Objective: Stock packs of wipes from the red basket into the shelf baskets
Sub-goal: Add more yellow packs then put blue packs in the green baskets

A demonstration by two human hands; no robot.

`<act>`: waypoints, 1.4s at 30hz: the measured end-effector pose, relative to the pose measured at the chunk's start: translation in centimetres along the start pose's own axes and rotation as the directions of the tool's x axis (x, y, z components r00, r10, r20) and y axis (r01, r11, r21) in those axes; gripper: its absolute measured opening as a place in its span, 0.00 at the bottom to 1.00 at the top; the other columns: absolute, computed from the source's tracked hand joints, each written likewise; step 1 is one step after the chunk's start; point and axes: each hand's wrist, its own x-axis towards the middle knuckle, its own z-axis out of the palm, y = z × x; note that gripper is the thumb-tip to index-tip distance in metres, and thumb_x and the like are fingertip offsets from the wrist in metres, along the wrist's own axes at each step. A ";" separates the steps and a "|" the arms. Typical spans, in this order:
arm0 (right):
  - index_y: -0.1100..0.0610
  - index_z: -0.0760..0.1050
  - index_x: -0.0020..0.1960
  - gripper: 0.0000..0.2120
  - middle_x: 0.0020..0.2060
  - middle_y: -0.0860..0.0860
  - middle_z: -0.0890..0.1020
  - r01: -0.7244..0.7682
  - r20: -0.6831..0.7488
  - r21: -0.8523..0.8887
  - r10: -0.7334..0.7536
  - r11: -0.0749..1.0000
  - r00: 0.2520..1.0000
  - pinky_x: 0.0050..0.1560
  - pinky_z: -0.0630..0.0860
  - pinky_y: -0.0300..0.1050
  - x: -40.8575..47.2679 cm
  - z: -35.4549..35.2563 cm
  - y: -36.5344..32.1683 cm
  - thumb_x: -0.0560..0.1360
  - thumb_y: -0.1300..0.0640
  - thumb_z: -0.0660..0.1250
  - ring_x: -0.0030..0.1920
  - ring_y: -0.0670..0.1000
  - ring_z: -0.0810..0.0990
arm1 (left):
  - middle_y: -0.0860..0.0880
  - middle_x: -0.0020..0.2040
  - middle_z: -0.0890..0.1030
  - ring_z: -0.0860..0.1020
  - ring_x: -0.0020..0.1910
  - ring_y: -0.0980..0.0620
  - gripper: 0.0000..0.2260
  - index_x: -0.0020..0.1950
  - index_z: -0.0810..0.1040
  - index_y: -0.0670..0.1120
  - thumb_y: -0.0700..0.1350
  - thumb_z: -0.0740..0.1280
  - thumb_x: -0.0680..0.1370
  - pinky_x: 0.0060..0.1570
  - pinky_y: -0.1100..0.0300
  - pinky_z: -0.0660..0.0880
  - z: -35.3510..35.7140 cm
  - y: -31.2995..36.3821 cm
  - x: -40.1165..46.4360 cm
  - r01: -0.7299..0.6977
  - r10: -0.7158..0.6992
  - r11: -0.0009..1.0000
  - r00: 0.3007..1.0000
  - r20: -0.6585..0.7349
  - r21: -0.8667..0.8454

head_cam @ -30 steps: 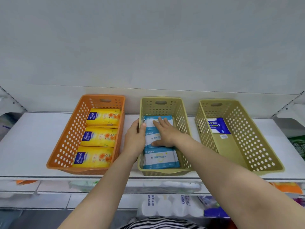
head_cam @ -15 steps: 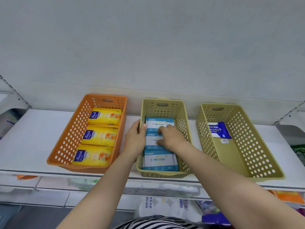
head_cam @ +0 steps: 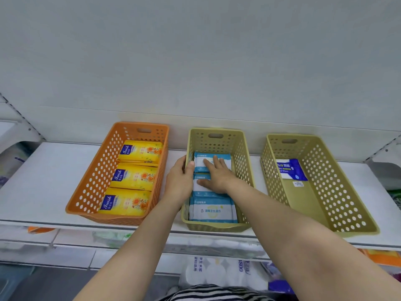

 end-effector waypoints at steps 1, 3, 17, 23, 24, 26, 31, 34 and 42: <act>0.47 0.40 0.81 0.42 0.80 0.53 0.38 0.001 -0.003 -0.013 -0.001 1.000 1.000 0.78 0.48 0.60 0.1 0.2 0.1 0.78 0.34 0.59 0.80 0.56 0.38 | 0.53 0.60 0.79 0.76 0.54 0.57 0.16 0.70 0.73 0.52 0.51 0.57 0.84 0.45 0.63 0.70 0.0 0.0 0.0 0.003 -0.003 1.000 1.000 0.001 -0.002; 0.46 0.42 0.81 0.42 0.81 0.52 0.40 0.009 -0.027 0.018 -0.008 1.000 1.000 0.78 0.49 0.60 0.3 0.3 0.3 0.77 0.34 0.61 0.80 0.56 0.39 | 0.53 0.60 0.80 0.77 0.54 0.56 0.15 0.70 0.73 0.52 0.51 0.57 0.84 0.47 0.61 0.71 0.1 -0.1 0.1 0.003 -0.003 1.000 1.000 0.000 0.000; 0.50 0.61 0.77 0.41 0.77 0.53 0.60 0.035 -0.170 0.096 -0.018 0.995 0.985 0.74 0.62 0.56 0.9 -0.2 0.4 0.71 0.35 0.71 0.77 0.57 0.58 | 0.49 0.61 0.80 0.75 0.54 0.53 0.15 0.69 0.74 0.49 0.48 0.58 0.84 0.50 0.58 0.68 -0.2 0.8 -0.2 -0.017 0.017 0.994 1.000 0.004 0.104; 0.60 0.71 0.71 0.29 0.69 0.58 0.75 -0.002 -0.130 0.119 0.018 0.993 0.991 0.64 0.70 0.48 0.3 -3.7 -0.4 0.80 0.39 0.60 0.68 0.59 0.73 | 0.47 0.64 0.80 0.77 0.62 0.47 0.15 0.69 0.74 0.46 0.47 0.63 0.83 0.58 0.54 0.74 -1.5 2.7 -0.5 -0.027 0.018 0.980 0.999 0.044 0.196; 0.60 0.73 0.69 0.28 0.67 0.58 0.77 0.002 -0.145 0.098 0.012 0.995 0.989 0.61 0.71 0.47 -0.4 -5.1 -0.8 0.80 0.40 0.60 0.66 0.59 0.75 | 0.46 0.67 0.78 0.76 0.65 0.47 0.18 0.71 0.72 0.45 0.46 0.65 0.82 0.62 0.54 0.73 -2.3 3.4 -0.6 -0.046 0.039 0.980 0.998 0.040 0.196; 0.59 0.75 0.67 0.24 0.65 0.57 0.79 0.035 -0.209 0.040 -0.026 0.999 0.978 0.58 0.71 0.45 -1.9 -8.1 -1.8 0.80 0.43 0.62 0.64 0.59 0.76 | 0.45 0.71 0.74 0.73 0.70 0.48 0.25 0.75 0.68 0.43 0.46 0.68 0.80 0.67 0.56 0.69 -4.7 4.9 -1.0 -0.120 0.120 0.971 0.993 0.011 0.205; 0.54 0.73 0.70 0.22 0.67 0.53 0.77 0.223 -0.468 -0.041 -0.216 0.974 0.857 0.64 0.71 0.48 -8.5 -13.7 -8.0 0.80 0.46 0.63 0.67 0.55 0.75 | 0.46 0.71 0.75 0.71 0.71 0.49 0.23 0.73 0.72 0.45 0.44 0.70 0.78 0.66 0.63 0.63 -14.7 7.0 -3.6 -0.344 0.397 0.874 0.913 -0.095 0.343; 0.54 0.70 0.72 0.22 0.68 0.52 0.76 0.372 -0.585 -0.065 -0.338 0.926 0.738 0.66 0.72 0.52 -13.1 -13.6 -13.7 0.81 0.47 0.63 0.68 0.54 0.73 | 0.49 0.70 0.76 0.71 0.70 0.51 0.21 0.72 0.73 0.48 0.47 0.69 0.79 0.65 0.67 0.62 -22.3 5.3 -6.8 -0.402 0.499 0.812 0.854 -0.147 0.422; 0.56 0.73 0.69 0.23 0.65 0.54 0.78 0.645 -0.659 -0.088 -0.530 0.759 0.534 0.68 0.65 0.43 -19.1 1.6 -32.2 0.78 0.46 0.62 0.67 0.55 0.74 | 0.53 0.70 0.75 0.72 0.69 0.52 0.23 0.73 0.71 0.49 0.51 0.68 0.79 0.68 0.58 0.67 -41.5 -9.2 -18.1 -0.220 0.408 0.799 0.882 -0.236 0.559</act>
